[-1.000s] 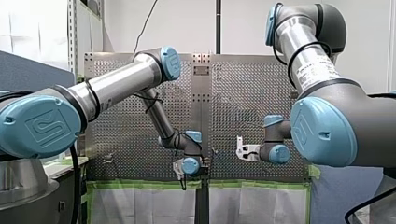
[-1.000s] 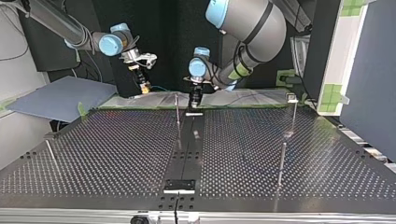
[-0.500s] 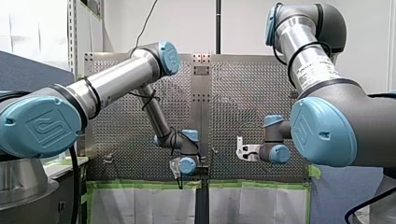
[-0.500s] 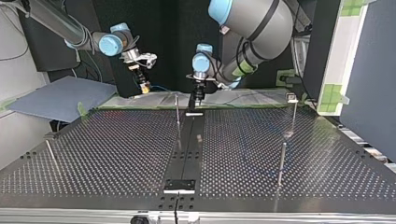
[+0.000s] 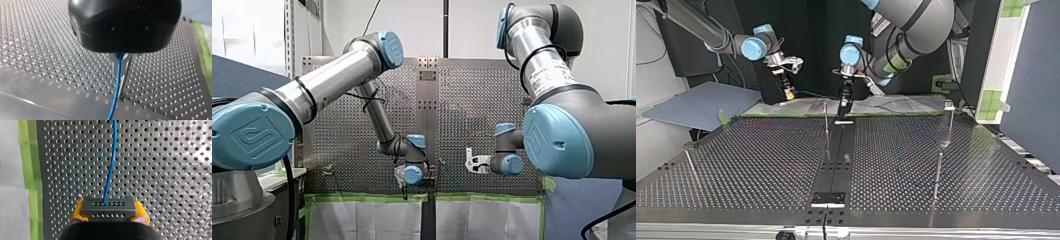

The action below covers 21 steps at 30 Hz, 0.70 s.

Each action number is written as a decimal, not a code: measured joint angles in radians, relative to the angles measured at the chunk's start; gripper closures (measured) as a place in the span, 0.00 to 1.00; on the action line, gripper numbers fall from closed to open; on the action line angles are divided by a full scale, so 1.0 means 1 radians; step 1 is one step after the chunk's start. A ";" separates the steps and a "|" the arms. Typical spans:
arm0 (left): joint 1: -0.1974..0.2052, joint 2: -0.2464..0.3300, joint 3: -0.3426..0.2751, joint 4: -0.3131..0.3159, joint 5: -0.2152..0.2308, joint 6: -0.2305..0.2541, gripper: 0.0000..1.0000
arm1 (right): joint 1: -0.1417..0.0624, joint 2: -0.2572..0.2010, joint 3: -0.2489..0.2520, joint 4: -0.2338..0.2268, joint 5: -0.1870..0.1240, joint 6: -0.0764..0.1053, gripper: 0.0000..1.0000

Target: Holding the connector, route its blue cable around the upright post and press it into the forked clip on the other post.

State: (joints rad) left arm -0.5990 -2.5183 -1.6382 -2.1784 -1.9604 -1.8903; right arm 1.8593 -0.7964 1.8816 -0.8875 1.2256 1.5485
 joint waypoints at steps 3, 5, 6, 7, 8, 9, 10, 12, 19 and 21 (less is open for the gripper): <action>-0.009 0.005 -0.020 0.002 -0.001 0.003 1.00 | -0.008 0.000 0.000 0.000 0.021 0.000 1.00; -0.013 0.006 -0.029 0.002 -0.001 0.004 1.00 | -0.014 -0.001 0.000 -0.001 0.029 0.001 1.00; -0.014 0.006 -0.030 0.002 0.000 0.004 1.00 | -0.016 -0.001 0.000 -0.002 0.031 0.003 1.00; -0.014 0.006 -0.031 0.002 0.000 0.005 1.00 | -0.018 -0.001 0.000 -0.003 0.033 0.004 1.00; -0.014 0.006 -0.032 0.002 0.000 0.005 1.00 | -0.021 -0.001 0.000 -0.005 0.034 0.007 1.00; -0.014 0.006 -0.032 0.002 0.000 0.005 1.00 | -0.023 -0.001 0.000 -0.007 0.034 0.010 1.00; -0.013 0.006 -0.031 0.003 0.000 0.005 1.00 | -0.025 -0.001 0.000 -0.009 0.034 0.012 1.00; -0.012 0.007 -0.030 0.004 0.001 0.006 1.00 | -0.030 -0.001 0.000 -0.014 0.033 0.016 1.00; -0.007 0.007 -0.002 0.000 0.004 0.007 1.00 | -0.036 -0.001 -0.011 -0.019 0.029 0.021 1.00; -0.005 0.007 0.015 -0.005 0.010 0.007 1.00 | -0.037 -0.001 -0.017 -0.015 0.027 0.022 1.00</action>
State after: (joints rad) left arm -0.6042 -2.5116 -1.6237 -2.1833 -1.9500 -1.8836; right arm 1.8226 -0.7970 1.8645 -0.9029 1.2530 1.5702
